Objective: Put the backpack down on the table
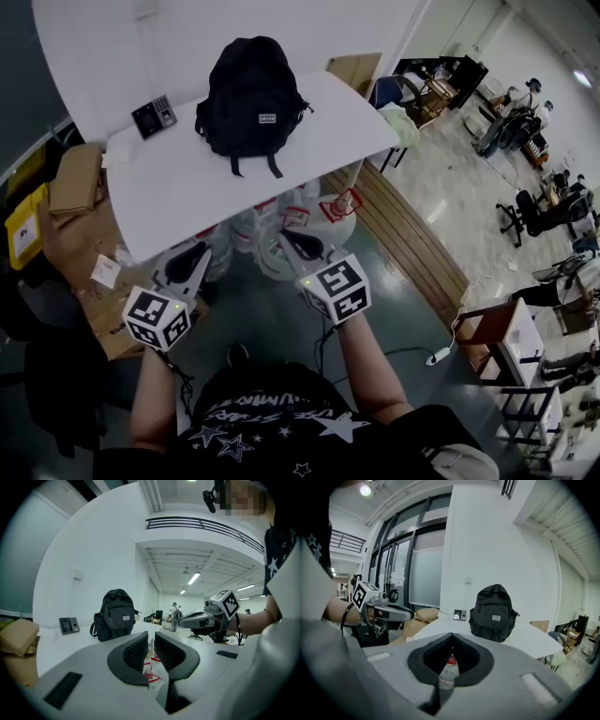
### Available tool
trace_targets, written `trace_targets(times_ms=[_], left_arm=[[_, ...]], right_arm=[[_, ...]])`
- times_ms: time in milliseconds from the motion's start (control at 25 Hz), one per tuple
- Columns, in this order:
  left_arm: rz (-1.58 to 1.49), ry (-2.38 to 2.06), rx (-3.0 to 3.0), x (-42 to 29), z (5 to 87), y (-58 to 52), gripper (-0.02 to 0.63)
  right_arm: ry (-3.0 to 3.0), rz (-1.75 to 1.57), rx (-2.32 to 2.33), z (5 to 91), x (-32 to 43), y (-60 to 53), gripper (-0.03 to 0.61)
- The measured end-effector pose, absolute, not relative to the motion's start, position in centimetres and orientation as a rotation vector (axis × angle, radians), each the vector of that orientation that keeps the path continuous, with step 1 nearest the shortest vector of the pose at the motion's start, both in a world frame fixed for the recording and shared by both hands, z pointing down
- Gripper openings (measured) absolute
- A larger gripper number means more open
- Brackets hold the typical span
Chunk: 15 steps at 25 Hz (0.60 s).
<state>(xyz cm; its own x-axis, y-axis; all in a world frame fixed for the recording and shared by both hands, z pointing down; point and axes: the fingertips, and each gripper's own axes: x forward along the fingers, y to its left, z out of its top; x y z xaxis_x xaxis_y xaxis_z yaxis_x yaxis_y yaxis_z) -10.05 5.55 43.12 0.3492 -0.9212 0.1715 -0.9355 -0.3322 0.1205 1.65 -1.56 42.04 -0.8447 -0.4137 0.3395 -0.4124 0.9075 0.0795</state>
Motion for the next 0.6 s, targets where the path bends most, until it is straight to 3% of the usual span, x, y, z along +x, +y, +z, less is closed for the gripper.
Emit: trace_targets(times_ms=[600], left_arm=[[0.127, -1.784, 2.364, -0.4, 41.8, 6.7, 0.052]], right_arm=[[-2.767, -0.021, 0.496, 42.0, 10.5, 0.7, 0.0]])
